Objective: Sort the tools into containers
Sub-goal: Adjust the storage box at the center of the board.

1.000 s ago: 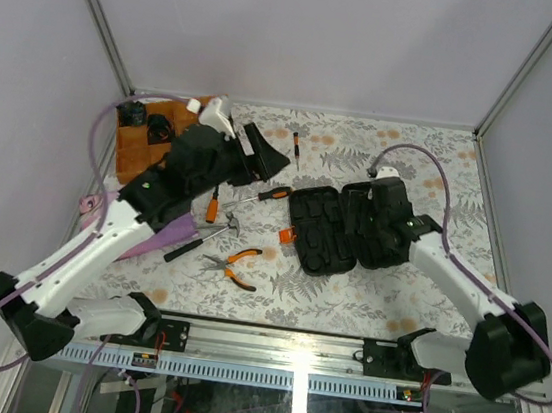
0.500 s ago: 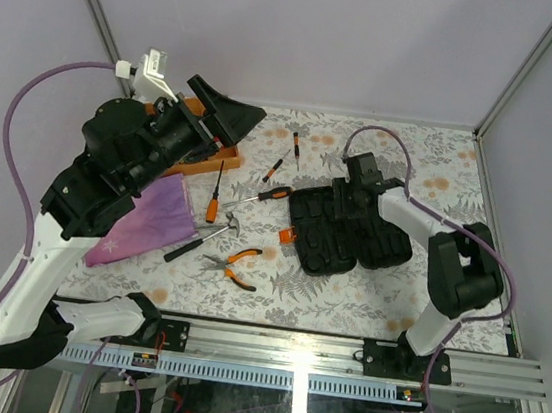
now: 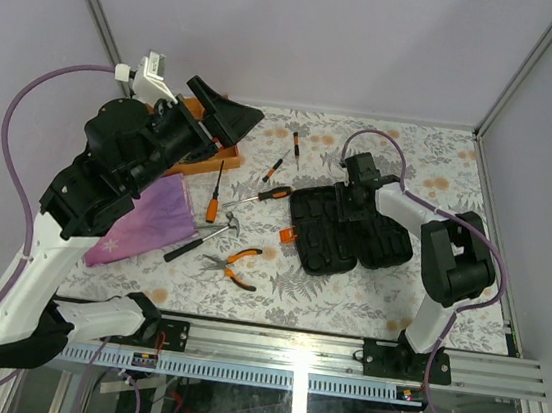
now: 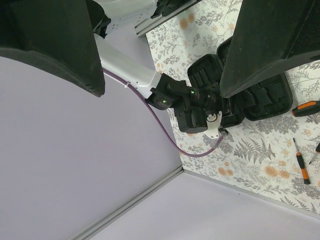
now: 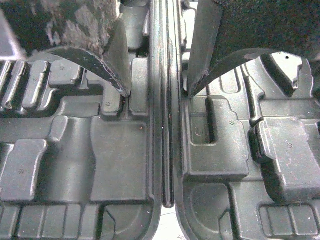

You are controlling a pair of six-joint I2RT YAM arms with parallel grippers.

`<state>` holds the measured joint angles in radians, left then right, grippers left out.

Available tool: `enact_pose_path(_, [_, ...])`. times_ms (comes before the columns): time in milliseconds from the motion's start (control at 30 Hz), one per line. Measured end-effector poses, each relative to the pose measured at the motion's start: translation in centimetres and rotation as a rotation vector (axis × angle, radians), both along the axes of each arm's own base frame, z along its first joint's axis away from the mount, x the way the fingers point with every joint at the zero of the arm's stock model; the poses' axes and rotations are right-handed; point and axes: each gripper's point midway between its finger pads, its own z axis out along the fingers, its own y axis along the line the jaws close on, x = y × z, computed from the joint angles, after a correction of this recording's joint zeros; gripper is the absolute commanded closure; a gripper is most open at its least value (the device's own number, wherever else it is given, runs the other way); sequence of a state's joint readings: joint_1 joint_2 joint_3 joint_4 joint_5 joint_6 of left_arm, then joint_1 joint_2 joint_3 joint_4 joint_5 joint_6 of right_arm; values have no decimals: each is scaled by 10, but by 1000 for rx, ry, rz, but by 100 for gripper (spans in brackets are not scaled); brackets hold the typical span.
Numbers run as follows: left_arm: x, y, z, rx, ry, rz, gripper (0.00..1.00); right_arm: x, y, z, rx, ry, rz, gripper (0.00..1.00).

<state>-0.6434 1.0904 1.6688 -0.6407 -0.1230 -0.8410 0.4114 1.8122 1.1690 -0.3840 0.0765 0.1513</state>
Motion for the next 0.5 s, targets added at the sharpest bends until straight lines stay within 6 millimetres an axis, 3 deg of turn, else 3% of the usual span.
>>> enact_pose_path(267, [1, 3, 0, -3, 2, 18, 4, -1, -3, 0, 5, -6, -52, 69])
enact_pose_path(500, [-5, 10, 6, -21, -13, 31, 3, -8, -17, 0, 35, -26, -199, 75])
